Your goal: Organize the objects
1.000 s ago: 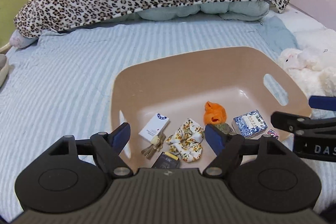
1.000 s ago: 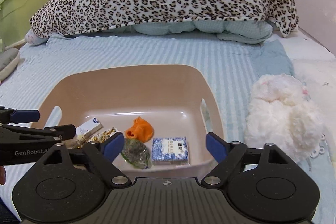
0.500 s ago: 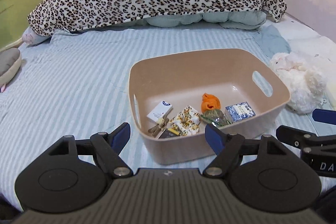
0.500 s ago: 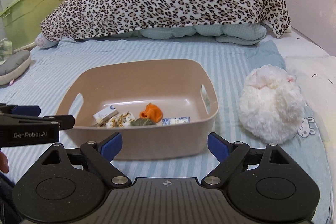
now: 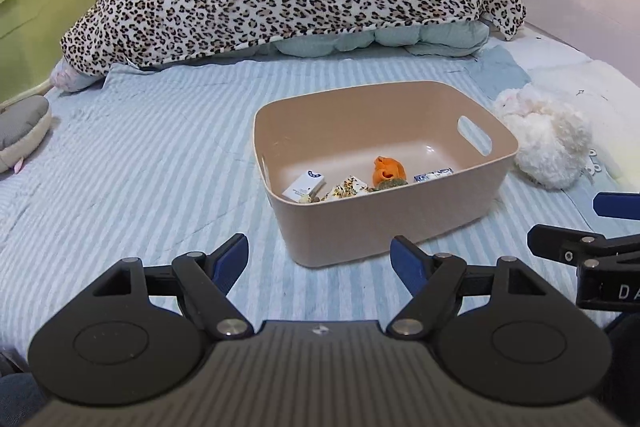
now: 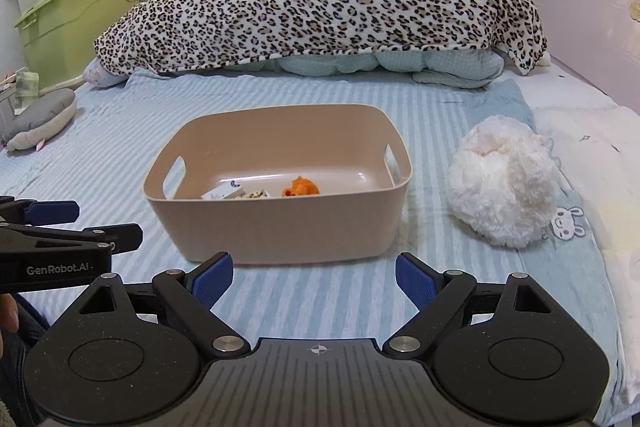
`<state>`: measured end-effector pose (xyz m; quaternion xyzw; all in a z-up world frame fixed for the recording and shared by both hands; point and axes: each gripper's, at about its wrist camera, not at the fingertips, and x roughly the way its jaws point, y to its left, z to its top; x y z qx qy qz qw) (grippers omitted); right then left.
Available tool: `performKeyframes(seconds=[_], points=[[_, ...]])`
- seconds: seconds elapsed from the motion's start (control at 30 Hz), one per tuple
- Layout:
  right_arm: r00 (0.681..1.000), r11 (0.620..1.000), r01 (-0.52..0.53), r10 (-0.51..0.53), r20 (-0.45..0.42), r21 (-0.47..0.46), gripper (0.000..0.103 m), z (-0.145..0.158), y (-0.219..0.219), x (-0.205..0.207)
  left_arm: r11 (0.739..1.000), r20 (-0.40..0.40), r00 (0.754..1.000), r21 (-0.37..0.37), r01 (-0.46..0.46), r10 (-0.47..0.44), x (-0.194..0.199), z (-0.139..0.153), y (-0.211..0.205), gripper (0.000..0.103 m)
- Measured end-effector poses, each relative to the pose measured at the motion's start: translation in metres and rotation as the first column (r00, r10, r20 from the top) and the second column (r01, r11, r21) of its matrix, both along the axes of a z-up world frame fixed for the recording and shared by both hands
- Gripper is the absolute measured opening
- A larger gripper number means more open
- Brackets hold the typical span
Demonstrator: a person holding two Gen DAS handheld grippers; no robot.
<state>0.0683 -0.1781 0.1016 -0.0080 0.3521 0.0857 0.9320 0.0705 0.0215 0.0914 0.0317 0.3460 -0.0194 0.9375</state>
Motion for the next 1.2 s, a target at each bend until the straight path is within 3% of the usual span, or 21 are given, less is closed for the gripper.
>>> performKeyframes(seconds=[0.6, 1.2], points=[[1.000, 1.000, 0.025, -0.025, 0.011, 0.012, 0.090, 0.012, -0.003, -0.050, 0.999, 0.026, 0.999, -0.027, 0.027, -0.026, -0.059, 0.014, -0.005, 0.079], [0.999, 0.998, 0.035, -0.035, -0.003, 0.055, 0.090, 0.012, -0.012, -0.071, 1.000, 0.009, 1.000, -0.014, 0.016, -0.015, -0.077, 0.004, -0.010, 0.079]])
